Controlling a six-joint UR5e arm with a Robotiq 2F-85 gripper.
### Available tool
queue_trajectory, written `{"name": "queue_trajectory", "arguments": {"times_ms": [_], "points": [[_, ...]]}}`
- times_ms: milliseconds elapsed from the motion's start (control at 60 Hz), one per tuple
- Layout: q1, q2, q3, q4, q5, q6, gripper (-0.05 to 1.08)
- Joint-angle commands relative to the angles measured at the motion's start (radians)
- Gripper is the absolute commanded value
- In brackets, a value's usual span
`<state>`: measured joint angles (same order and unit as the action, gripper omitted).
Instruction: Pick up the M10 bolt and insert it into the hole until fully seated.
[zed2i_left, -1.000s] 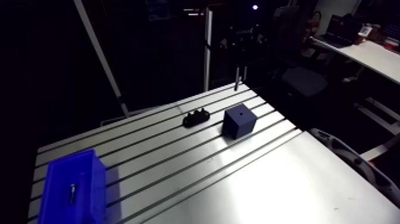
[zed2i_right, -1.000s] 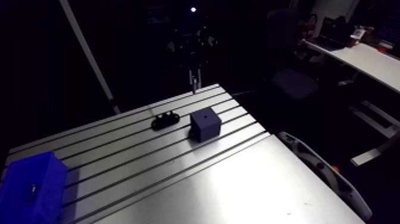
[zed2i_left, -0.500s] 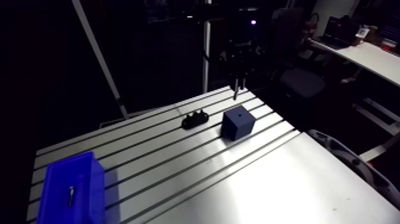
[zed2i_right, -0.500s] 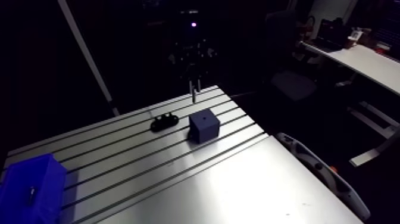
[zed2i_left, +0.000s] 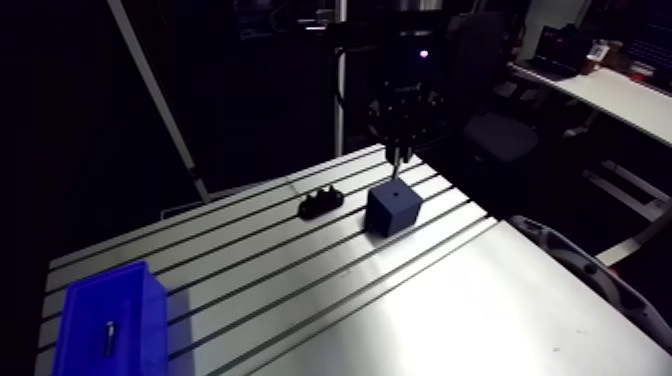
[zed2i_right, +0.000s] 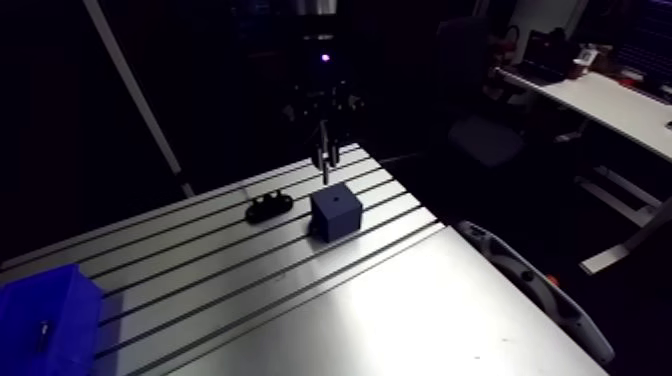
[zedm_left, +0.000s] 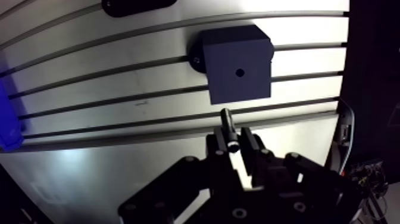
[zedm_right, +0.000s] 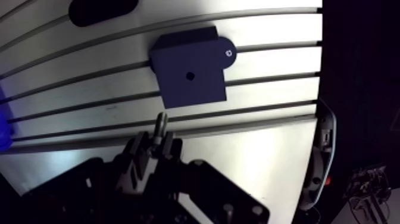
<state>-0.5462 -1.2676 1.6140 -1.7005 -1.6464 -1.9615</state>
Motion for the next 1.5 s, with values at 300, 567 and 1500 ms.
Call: {"name": "queue_trajectory", "arguments": {"times_ms": [300, 567, 1500], "points": [[0.000, 0.027, -0.004, -0.048, -0.026, -0.006, 1.08], [0.000, 0.038, -0.005, -0.049, -0.028, -0.004, 1.08], [0.000, 0.064, -0.005, -0.090, -0.026, -0.006, 1.08]]}}
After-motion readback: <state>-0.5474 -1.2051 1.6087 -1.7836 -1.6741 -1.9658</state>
